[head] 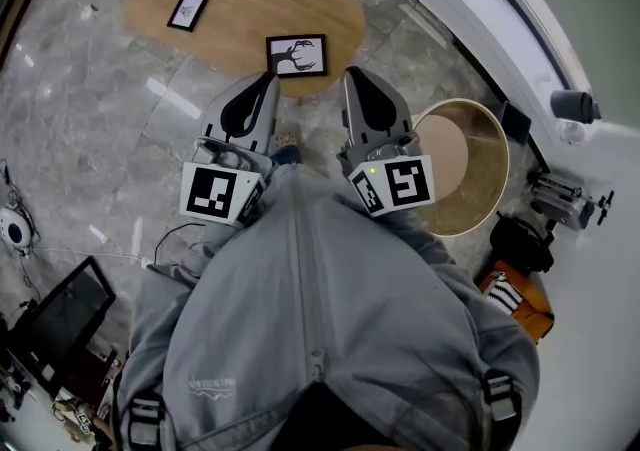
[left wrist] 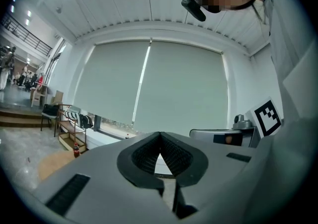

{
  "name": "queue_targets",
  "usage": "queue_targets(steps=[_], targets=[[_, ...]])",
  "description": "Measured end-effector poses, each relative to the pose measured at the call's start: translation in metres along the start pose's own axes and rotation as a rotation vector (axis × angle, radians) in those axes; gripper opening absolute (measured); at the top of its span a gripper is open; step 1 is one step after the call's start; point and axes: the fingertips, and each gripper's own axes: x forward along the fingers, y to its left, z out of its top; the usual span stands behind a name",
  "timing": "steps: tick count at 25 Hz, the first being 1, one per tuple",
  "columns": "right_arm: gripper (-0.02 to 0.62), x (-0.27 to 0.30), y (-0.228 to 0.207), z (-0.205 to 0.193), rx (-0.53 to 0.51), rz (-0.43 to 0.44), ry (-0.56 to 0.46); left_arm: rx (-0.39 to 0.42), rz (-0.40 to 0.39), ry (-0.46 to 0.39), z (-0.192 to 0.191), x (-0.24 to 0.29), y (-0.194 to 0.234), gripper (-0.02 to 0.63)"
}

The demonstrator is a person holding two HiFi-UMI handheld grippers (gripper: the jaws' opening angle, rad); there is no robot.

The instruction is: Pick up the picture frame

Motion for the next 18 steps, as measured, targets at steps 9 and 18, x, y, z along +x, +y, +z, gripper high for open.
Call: queue_targets(steps=[9, 18], targets=[[0.032, 0.027, -0.019, -0.006, -0.015, -0.087, 0.056, -0.053, -0.071, 0.019, -0.006, 0.038, 0.029, 0.018], [0.032, 0.053, -0.038, -0.012, 0.002, -0.070, 0.102, -0.073, -0.048, 0.045, -0.010, 0.068, 0.047, 0.018]])
